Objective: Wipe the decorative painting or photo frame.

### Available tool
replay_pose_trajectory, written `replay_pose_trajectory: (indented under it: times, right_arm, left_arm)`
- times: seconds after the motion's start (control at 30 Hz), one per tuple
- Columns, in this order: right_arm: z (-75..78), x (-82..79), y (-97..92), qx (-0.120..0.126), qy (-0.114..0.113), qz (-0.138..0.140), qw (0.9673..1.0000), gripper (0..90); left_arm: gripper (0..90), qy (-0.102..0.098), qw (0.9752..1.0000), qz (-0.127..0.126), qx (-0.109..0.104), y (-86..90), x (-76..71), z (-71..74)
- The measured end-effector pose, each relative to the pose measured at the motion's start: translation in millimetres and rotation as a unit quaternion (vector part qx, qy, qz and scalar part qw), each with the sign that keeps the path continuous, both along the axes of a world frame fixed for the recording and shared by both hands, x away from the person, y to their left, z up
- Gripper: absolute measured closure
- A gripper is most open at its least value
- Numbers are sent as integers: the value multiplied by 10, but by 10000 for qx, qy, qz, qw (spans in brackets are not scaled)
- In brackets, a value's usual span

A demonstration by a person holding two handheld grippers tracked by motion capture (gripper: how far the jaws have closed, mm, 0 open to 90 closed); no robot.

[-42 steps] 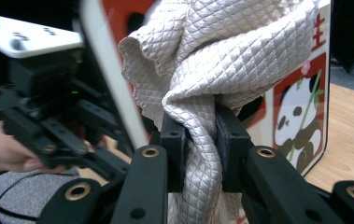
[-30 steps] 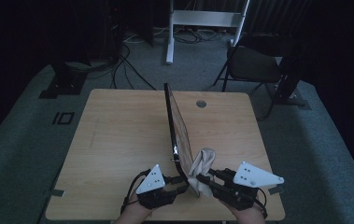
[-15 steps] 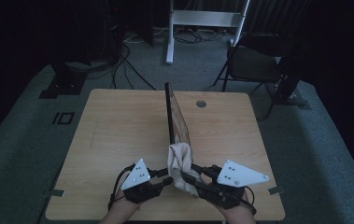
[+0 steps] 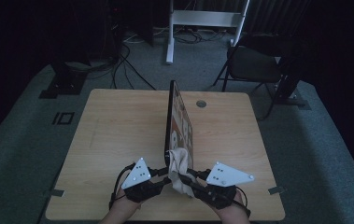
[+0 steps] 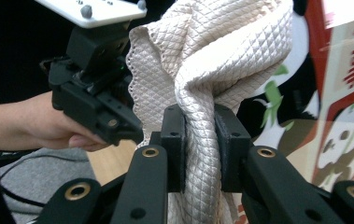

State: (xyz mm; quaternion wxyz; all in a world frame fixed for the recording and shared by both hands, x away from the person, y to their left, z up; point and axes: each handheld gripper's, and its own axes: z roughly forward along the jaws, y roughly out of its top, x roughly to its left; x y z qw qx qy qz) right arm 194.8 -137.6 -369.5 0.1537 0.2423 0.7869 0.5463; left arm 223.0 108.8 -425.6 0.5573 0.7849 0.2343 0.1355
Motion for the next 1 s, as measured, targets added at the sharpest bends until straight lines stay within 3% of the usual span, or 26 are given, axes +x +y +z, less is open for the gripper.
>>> replay_pose_trajectory:
  times: [0.17, 1.0]
  right_arm:
    - [-75, 3, 48, -125, -33, -112, 9999, 755]
    - [-513, 32, -37, -532, 459, -270, 9972, 726]
  left_arm:
    - [761, 6, 10000, -33, -1, -5, -4, 4]
    - [750, 71, 9999, -132, 37, -19, 2, 2]
